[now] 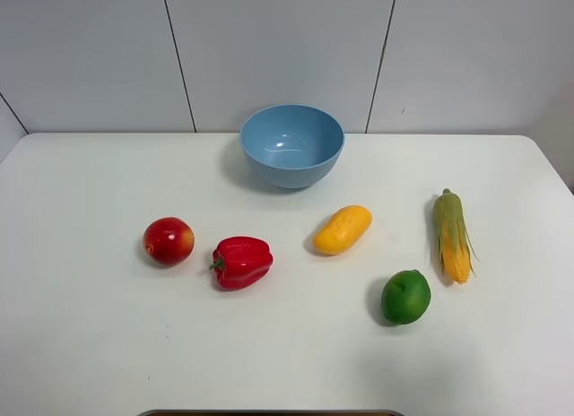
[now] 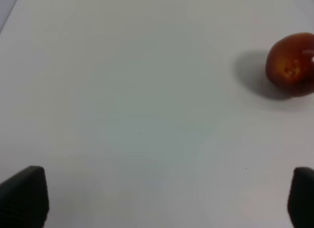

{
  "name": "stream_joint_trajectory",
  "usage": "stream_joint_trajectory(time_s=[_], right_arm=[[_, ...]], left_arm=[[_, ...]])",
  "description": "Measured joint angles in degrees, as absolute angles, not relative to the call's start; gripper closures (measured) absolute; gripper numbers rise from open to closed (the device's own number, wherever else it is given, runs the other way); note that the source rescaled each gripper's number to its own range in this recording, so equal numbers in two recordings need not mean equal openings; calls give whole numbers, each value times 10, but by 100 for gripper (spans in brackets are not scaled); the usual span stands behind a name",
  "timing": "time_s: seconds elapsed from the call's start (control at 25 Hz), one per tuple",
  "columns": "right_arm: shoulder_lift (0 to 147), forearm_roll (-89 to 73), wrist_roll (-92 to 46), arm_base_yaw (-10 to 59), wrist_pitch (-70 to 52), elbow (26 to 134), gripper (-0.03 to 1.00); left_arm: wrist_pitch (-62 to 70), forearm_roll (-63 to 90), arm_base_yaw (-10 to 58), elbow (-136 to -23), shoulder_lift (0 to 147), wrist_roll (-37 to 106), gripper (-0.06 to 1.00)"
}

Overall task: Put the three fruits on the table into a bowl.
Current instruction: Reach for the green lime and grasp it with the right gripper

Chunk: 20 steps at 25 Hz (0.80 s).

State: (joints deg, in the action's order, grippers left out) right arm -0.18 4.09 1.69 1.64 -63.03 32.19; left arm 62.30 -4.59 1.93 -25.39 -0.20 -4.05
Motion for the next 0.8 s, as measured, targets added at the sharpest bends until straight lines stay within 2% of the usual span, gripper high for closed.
stream_joint_trajectory(time_s=[0.8], right_arm=[[-2,41,17,16,-630,322,-3]], left_arm=[[623,-46,19,-254,-2,-41,-6]])
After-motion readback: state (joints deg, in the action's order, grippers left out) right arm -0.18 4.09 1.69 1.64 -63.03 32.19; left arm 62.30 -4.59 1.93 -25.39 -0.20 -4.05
